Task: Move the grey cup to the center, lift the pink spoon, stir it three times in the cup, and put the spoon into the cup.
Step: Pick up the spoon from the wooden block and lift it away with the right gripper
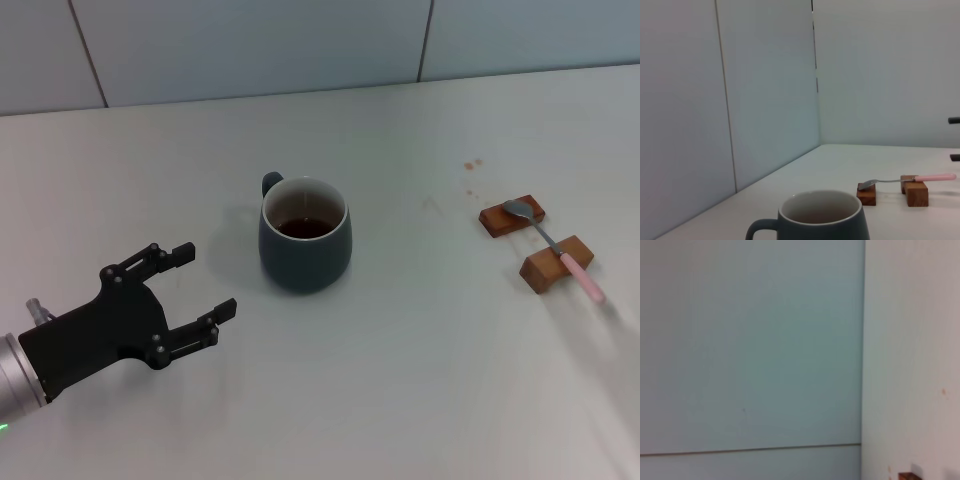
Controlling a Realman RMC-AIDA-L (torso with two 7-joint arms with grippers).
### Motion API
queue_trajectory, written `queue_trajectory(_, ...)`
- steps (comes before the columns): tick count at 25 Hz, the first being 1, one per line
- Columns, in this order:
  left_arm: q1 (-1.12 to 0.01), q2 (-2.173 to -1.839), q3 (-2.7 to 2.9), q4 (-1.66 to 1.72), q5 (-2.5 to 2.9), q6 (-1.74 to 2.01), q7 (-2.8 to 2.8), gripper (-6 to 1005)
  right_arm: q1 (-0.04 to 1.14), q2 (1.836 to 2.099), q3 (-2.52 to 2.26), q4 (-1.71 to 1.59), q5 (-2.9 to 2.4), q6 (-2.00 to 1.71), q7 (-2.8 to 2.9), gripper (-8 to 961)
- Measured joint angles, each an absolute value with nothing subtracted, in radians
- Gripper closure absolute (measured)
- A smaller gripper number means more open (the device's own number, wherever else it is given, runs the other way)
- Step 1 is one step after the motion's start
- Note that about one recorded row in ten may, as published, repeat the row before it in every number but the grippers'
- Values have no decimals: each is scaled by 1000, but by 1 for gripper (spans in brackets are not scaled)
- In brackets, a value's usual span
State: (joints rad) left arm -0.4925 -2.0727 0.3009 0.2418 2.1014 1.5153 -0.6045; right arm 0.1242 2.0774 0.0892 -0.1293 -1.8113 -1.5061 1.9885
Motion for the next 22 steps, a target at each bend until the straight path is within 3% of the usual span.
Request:
queue_trajectory(2,-493,-2073,302,242,2101,1517,-602,186,130,2078,89,-121,-1821,-1491,1983,299)
queue_trajectory(22,-495,-2072,302,244,2101,1543,-575,185,169,2082,51,-64,-1856,-1408,1941,318)
